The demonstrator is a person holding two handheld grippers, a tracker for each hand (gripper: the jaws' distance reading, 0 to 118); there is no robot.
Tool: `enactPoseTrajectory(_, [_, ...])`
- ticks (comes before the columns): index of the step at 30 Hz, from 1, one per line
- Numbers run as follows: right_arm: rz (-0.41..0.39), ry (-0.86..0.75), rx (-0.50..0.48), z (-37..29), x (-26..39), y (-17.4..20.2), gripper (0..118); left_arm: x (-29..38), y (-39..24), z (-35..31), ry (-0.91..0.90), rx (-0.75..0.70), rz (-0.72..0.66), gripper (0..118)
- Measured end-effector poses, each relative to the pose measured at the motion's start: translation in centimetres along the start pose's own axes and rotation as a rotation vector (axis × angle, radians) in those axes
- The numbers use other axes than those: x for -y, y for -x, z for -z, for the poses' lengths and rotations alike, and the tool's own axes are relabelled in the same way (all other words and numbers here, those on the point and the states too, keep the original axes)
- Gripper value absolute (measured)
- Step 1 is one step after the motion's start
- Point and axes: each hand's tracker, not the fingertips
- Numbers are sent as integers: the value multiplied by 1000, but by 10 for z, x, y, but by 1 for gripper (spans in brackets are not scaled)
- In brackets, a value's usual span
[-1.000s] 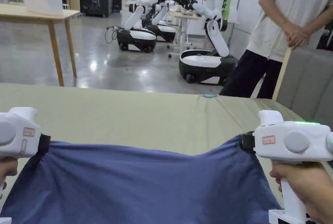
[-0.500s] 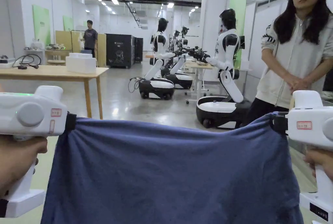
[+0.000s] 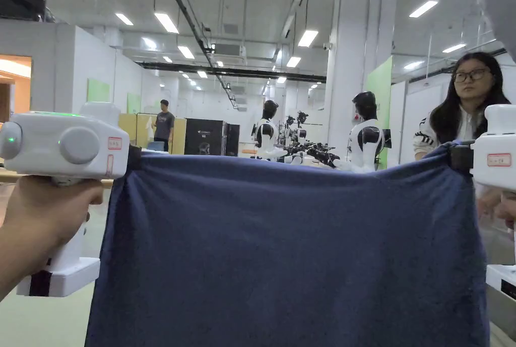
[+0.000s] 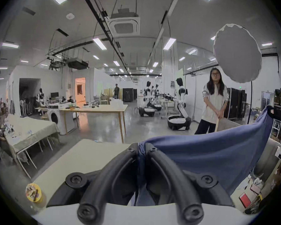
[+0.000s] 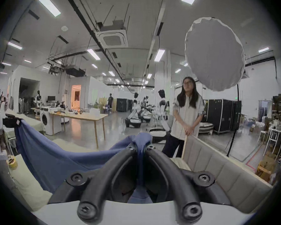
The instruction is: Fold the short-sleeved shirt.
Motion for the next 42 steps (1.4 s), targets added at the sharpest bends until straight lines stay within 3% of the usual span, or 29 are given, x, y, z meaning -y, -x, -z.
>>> enactPoseTrajectory(6, [-7,-57,6,-3,-38,5,6,-37,1,-17,-76,-31,-29,6])
enactPoseTrajectory(15, [-1,-68,11,8,-40,10,6,-40,0,-10,-86,-51,6,6])
enactPoseTrajectory(29, [-36,-97,54,88,-77,35,6,-76,-6,66,-147,-115,36,6])
enactPoseTrajectory(42, [-14,-123,62,169,-77,47,6,-83,-13,144,-168,-150,55,6])
